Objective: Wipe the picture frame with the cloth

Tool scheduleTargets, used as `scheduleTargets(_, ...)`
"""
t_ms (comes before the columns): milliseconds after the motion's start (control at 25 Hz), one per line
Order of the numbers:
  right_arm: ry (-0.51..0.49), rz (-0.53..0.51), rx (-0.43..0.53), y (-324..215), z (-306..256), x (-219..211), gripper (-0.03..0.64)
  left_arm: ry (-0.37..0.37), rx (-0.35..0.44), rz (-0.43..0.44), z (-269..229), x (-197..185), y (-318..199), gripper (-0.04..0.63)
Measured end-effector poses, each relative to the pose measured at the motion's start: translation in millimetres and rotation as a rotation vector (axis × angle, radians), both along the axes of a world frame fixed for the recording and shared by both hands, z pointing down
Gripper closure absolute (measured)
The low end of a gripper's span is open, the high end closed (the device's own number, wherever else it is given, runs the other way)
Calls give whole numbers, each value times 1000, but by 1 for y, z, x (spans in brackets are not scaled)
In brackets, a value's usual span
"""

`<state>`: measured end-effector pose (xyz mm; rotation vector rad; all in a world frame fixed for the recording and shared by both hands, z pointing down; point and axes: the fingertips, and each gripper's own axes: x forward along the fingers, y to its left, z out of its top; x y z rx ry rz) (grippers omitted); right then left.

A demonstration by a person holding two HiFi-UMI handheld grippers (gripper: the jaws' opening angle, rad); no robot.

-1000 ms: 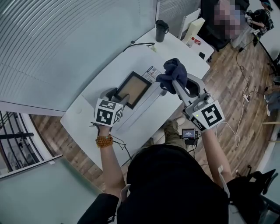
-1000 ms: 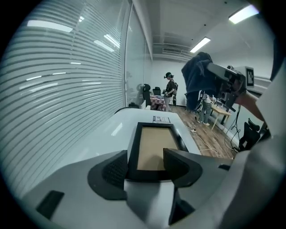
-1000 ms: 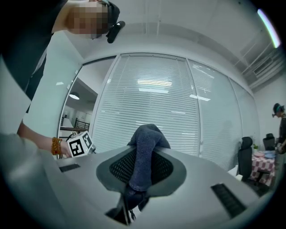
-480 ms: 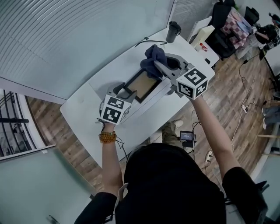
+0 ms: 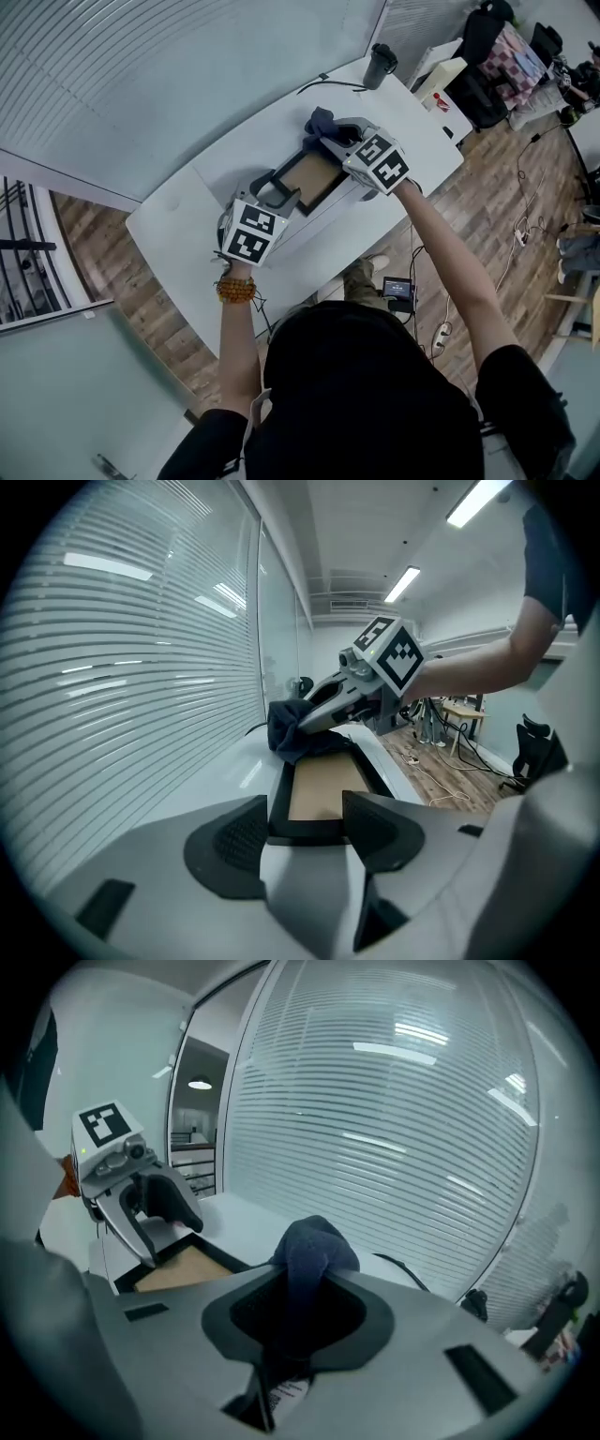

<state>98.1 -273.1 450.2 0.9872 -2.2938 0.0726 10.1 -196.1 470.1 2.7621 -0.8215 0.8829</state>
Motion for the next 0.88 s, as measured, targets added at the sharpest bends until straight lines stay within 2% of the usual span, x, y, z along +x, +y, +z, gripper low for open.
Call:
scheduleTargets(200,96,-40,-27,-2,16,-6,574,2,-4,5,-1,0,0,342)
scheduleTargets(440,176,-92,-110,-3,20,-9,574,-1,-7,1,0,1,0,345)
scheduleTargets(680,231,-97,-138,4,21,-7,574,0,-7,-5,-1,1,1,345)
scheduleTargets(880,233,-91,-125,13,19,-1,574,-5,-37,-4,3,1,0,348)
